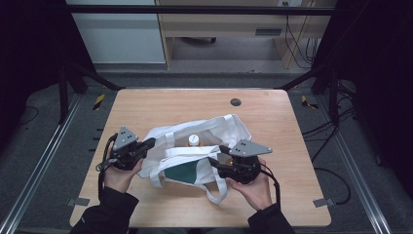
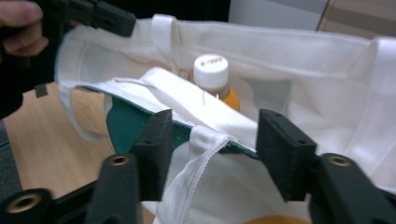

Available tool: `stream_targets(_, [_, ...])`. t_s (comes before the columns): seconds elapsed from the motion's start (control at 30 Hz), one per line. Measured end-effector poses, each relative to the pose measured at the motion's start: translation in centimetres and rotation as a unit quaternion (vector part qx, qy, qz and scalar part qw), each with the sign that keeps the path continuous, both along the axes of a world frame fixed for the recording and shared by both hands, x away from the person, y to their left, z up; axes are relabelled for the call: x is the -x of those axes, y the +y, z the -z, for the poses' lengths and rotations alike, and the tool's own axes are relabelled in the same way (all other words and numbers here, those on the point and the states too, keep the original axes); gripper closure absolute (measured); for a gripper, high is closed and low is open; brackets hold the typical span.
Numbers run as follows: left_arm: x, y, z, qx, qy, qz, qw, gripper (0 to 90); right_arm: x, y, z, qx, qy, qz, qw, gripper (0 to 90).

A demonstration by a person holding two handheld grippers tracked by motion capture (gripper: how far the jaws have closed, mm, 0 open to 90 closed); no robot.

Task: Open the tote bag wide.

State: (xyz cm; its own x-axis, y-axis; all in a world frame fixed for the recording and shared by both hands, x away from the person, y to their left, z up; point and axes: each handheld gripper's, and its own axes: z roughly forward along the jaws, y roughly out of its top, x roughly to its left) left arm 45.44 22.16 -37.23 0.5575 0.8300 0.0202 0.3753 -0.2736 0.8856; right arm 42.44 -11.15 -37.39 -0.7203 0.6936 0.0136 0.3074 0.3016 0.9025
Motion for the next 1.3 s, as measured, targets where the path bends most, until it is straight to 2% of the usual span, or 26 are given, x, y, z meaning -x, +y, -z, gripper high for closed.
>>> stream_targets(0.03, [0.0,0.0,0.0,0.001,0.001,0.0,1.0,89.0,0.0,0.0,0.0,0.0,0.0,0.0,1.0,50.1])
stream_targets(0.07, [0.0,0.0,0.0,0.001,0.003,-0.001,1.0,89.0,0.2,0.2,0.5,0.004,0.005,0.004,1.0,56.0])
stream_targets(0.13, [0.0,0.0,-0.1,0.0,0.005,-0.002,1.0,89.1,0.3,0.4,0.8,0.011,0.006,0.007,0.9999,58.0])
stream_targets(0.23, [-0.2,-0.1,0.0,0.006,0.012,-0.009,0.9999,89.2,0.5,0.7,1.7,0.037,0.005,0.01,0.9993,70.4])
stream_targets(0.3, [-0.4,-0.2,0.0,0.008,0.015,-0.015,0.9997,89.1,0.7,0.6,2.0,0.049,0.0,0.01,0.9987,84.8])
stream_targets(0.33, [-0.4,-0.2,0.0,0.008,0.015,-0.015,0.9997,89.1,0.7,0.6,2.0,0.049,0.0,0.01,0.9987,84.8])
stream_targets(0.37, [-0.5,-0.2,0.0,0.008,0.017,-0.018,0.9997,89.2,0.9,0.0,2.1,0.043,0.003,0.01,0.999,90.0])
stream_targets(0.43, [-0.7,-0.1,0.0,0.018,0.024,-0.023,0.9993,89.1,0.9,-0.3,2.2,0.037,0.012,0.006,0.9992,90.0])
stream_targets(0.47, [-0.9,0.0,0.1,0.018,0.028,-0.025,0.9991,89.2,1.0,-0.7,2.6,0.053,0.017,0.011,0.9984,90.0])
stream_targets(0.5, [-0.9,0.0,0.1,0.018,0.028,-0.025,0.9991,89.2,1.0,-0.7,2.6,0.053,0.017,0.011,0.9984,90.0])
stream_targets(0.57, [-0.9,0.0,0.2,0.021,0.029,-0.024,0.9991,89.1,1.1,-1.1,3.0,0.047,0.018,0.01,0.9987,90.0])
stream_targets(0.6, [-0.8,0.0,0.1,0.022,0.025,-0.024,0.9992,89.2,1.1,-1.2,3.0,0.031,0.015,0.009,0.9994,90.0])
stream_targets(0.67, [-0.7,0.0,0.1,0.022,0.024,-0.023,0.9992,89.2,1.2,-1.2,2.9,0.022,0.013,0.008,0.9996,90.0])
stream_targets(0.7, [-0.6,0.0,0.1,0.02,0.022,-0.022,0.9993,89.1,1.4,-1.0,2.5,0.003,0.01,0.016,0.9998,76.8])
stream_targets(0.73, [-0.6,0.0,0.1,0.02,0.022,-0.022,0.9993,89.1,1.4,-1.0,2.5,0.003,0.01,0.016,0.9998,76.8])
stream_targets(0.8, [-0.4,0.2,0.1,0.023,0.02,-0.022,0.9993,89.1,1.7,-1.2,2.0,-0.011,0.008,0.029,0.9995,67.9])
stream_targets(0.93, [-0.3,0.4,0.2,0.026,0.02,-0.023,0.9992,89.1,2.3,-1.5,1.5,-0.026,0.003,0.031,0.9992,67.3])
stream_targets(1.03, [-0.3,0.3,0.2,0.026,0.02,-0.024,0.9992,89.1,2.5,-1.3,1.5,-0.03,0.007,0.028,0.9991,65.1])
stream_targets(1.07, [-0.4,0.2,0.2,0.026,0.018,-0.026,0.9992,89.2,2.4,-0.8,1.9,-0.025,0.021,0.026,0.9991,60.9])
stream_targets(1.1, [-0.4,0.2,0.2,0.026,0.018,-0.026,0.9992,89.1,2.4,-0.8,1.9,-0.025,0.021,0.026,0.9991,60.9])
stream_targets(1.13, [-0.4,0.1,0.3,0.025,0.018,-0.026,0.9992,89.1,2.1,-0.2,2.6,-0.02,0.035,0.025,0.9989,60.2])
stream_targets(1.2, [-0.5,0.1,0.3,0.024,0.018,-0.026,0.9992,89.1,1.9,0.0,2.9,-0.021,0.042,0.024,0.9986,63.1])
stream_targets(1.23, [-0.6,0.0,0.4,0.024,0.019,-0.03,0.9991,89.1,1.6,0.3,3.4,-0.024,0.057,0.012,0.998,88.6])
stream_targets(1.3, [-0.9,0.0,0.3,0.026,0.02,-0.034,0.9989,89.1,1.5,0.4,4.0,-0.011,0.063,0.013,0.9979,90.0])
